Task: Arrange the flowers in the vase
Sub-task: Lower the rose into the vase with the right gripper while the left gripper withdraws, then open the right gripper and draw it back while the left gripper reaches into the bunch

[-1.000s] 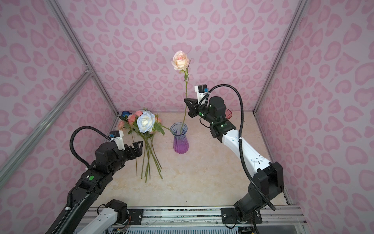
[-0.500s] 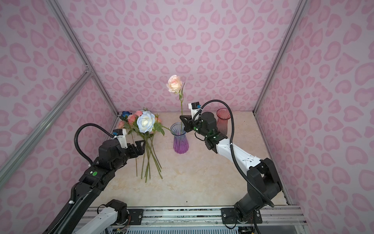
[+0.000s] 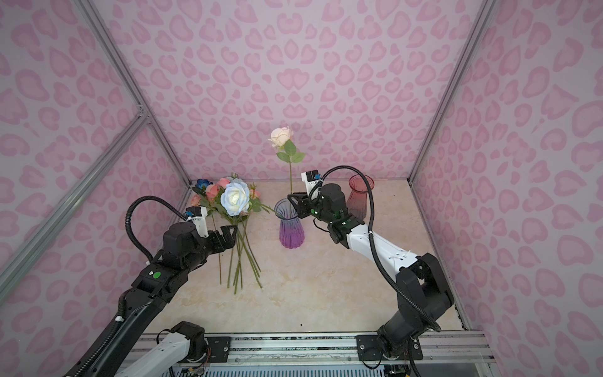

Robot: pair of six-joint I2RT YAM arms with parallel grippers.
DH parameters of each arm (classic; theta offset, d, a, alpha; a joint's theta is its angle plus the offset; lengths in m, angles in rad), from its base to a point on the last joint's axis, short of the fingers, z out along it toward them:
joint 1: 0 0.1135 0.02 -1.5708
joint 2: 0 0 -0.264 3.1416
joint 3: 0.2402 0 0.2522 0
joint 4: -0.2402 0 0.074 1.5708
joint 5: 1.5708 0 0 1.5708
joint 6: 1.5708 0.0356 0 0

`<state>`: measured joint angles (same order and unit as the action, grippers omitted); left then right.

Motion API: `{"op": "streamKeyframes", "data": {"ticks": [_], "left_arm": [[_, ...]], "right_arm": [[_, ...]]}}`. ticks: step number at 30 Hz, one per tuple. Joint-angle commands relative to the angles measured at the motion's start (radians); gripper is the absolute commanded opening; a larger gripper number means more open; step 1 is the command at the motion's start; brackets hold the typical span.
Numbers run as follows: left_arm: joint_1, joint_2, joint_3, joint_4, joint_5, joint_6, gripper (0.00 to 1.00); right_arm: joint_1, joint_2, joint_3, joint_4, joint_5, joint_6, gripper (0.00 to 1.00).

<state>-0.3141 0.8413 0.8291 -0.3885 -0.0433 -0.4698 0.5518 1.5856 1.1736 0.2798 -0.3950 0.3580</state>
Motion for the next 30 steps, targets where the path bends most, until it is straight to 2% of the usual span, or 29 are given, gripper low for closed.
{"op": "streamKeyframes", "data": {"ticks": [1, 10, 17, 21, 25, 27, 30], "left_arm": [[0.001, 0.013, 0.016, 0.037, 0.009, -0.009, 0.96], [0.001, 0.042, 0.033, 0.051, 0.013, -0.012, 0.96], [0.001, 0.092, 0.042, 0.053, -0.021, -0.031, 0.97], [0.001, 0.122, 0.049, 0.049, -0.078, -0.058, 1.00], [0.011, 0.153, 0.064, 0.038, -0.122, -0.065, 0.92], [0.028, 0.169, 0.069, 0.041, -0.120, -0.074, 0.81], [0.073, 0.194, 0.073, 0.046, -0.106, -0.097, 0.57]], "right_arm": [[0.002, -0.009, 0.010, -0.044, 0.020, -0.016, 0.31], [0.001, -0.044, -0.001, -0.064, 0.026, -0.017, 0.31], [0.003, -0.069, 0.006, -0.068, 0.007, -0.025, 0.34], [0.000, -0.105, -0.017, -0.062, 0.054, -0.018, 0.36], [-0.003, -0.151, -0.040, -0.075, 0.057, -0.027, 0.36], [-0.002, -0.178, -0.055, -0.076, 0.065, -0.028, 0.36], [-0.006, -0.233, -0.084, -0.088, 0.079, -0.031, 0.36]]}}
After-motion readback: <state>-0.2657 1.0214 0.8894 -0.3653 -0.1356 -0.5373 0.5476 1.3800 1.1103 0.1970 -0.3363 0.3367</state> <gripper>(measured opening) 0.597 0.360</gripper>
